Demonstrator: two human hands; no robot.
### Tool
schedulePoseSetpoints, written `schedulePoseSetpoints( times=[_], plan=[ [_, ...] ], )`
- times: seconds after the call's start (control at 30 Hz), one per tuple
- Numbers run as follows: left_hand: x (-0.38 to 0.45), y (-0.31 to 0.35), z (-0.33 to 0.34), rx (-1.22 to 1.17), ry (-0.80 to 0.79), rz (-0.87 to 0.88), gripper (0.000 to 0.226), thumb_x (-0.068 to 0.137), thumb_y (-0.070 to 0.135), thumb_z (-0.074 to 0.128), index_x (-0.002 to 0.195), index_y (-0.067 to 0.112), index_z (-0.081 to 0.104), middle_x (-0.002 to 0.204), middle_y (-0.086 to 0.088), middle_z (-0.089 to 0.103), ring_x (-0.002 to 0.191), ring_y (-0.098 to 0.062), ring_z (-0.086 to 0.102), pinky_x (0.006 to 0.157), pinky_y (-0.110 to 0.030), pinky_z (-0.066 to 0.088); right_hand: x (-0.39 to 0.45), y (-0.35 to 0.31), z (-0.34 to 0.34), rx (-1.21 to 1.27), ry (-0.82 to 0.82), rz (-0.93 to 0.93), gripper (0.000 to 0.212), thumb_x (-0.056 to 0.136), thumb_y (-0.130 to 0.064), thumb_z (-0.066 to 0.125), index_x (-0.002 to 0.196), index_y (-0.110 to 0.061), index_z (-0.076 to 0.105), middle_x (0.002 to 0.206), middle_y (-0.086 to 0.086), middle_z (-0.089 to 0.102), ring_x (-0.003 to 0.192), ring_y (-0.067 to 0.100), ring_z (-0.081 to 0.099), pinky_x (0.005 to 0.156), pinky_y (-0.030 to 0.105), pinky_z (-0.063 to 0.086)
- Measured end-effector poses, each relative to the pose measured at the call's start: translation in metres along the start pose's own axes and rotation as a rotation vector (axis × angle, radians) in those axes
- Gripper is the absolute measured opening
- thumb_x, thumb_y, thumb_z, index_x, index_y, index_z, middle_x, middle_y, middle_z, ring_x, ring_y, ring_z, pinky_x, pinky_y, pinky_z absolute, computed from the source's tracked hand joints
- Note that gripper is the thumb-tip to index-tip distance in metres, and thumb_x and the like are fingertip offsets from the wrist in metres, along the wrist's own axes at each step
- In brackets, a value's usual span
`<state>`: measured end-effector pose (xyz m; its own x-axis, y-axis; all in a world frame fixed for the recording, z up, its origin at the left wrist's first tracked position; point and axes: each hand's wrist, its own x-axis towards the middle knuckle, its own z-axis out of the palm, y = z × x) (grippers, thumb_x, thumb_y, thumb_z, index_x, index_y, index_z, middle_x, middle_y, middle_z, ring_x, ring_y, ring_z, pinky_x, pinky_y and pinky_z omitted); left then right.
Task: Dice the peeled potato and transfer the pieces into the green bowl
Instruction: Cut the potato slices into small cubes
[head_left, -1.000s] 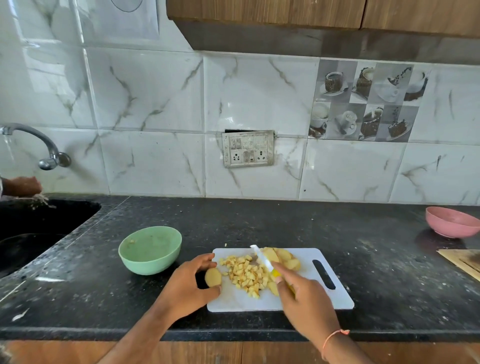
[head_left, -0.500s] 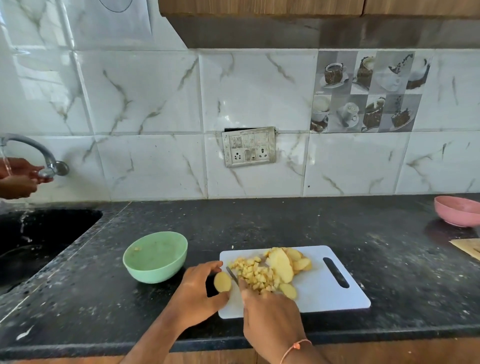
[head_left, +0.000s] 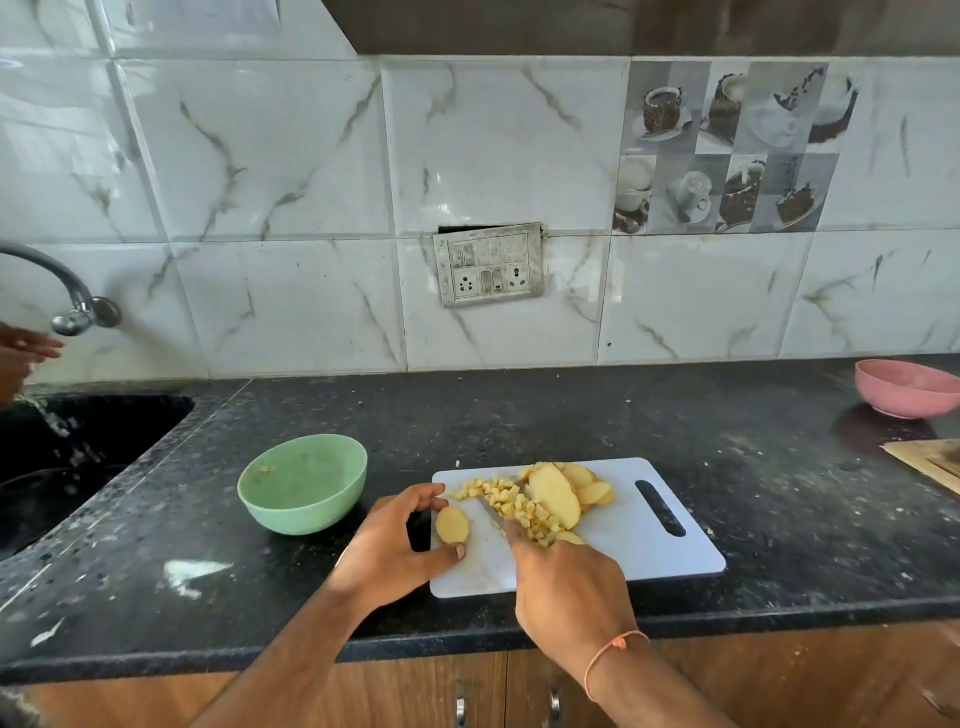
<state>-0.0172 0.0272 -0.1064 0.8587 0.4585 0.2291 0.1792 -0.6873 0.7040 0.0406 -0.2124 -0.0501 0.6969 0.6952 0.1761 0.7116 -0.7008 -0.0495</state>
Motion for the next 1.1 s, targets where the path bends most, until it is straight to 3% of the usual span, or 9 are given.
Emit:
schedulePoseSetpoints(
  times=[0.17, 0.4, 0.53, 0.7, 1.1],
  plan=[
    [-0.002, 0.001, -0.002, 0.012, -0.004, 0.028, 0.076, 0.071, 0.056, 0.084, 0.14, 0.047, 0.054, 0.123, 0.039, 0.061, 0.13, 0.007, 0.044, 0.11, -0.024, 0.041, -0.002, -0.003, -0.006, 0.098, 0.081, -0.023, 0.057, 0.106, -0.031, 0.039, 0.162, -0.033, 0.025, 0.095, -0.003, 0.069, 0.087, 0.019, 0.065, 0.074, 0.038, 0.057],
    [-0.002, 0.002, -0.002, 0.027, -0.002, 0.074, 0.077, 0.068, 0.06, 0.077, 0.14, 0.044, 0.056, 0.124, 0.033, 0.062, 0.131, 0.003, 0.044, 0.11, -0.024, 0.041, -0.006, -0.015, -0.021, 0.127, 0.145, -0.048, 0.051, 0.106, -0.034, 0.039, 0.157, -0.034, 0.035, 0.103, -0.002, 0.073, 0.091, 0.019, 0.069, 0.073, 0.035, 0.059],
    [-0.002, 0.002, -0.002, 0.037, -0.002, 0.087, 0.076, 0.068, 0.063, 0.077, 0.14, 0.045, 0.056, 0.121, 0.035, 0.062, 0.128, 0.005, 0.045, 0.108, -0.022, 0.041, -0.006, -0.023, -0.026, 0.123, 0.12, -0.057, 0.052, 0.106, -0.033, 0.042, 0.157, -0.032, 0.035, 0.112, -0.001, 0.073, 0.099, 0.021, 0.068, 0.079, 0.036, 0.059],
    [-0.001, 0.002, -0.003, 0.046, -0.012, 0.092, 0.082, 0.066, 0.072, 0.078, 0.14, 0.044, 0.057, 0.12, 0.041, 0.061, 0.125, 0.003, 0.05, 0.105, -0.023, 0.044, -0.005, -0.027, -0.027, 0.088, 0.081, -0.065, 0.045, 0.102, -0.025, 0.044, 0.146, -0.028, 0.049, 0.108, 0.002, 0.073, 0.099, 0.025, 0.068, 0.079, 0.039, 0.057],
    [0.001, -0.001, -0.003, 0.054, -0.032, 0.075, 0.074, 0.071, 0.066, 0.082, 0.138, 0.045, 0.059, 0.121, 0.038, 0.063, 0.126, 0.004, 0.051, 0.105, -0.021, 0.044, 0.003, -0.04, -0.028, -0.041, -0.077, -0.07, 0.061, 0.101, -0.012, 0.046, 0.159, -0.024, 0.034, 0.114, 0.011, 0.069, 0.107, 0.033, 0.064, 0.081, 0.037, 0.051]
  ],
)
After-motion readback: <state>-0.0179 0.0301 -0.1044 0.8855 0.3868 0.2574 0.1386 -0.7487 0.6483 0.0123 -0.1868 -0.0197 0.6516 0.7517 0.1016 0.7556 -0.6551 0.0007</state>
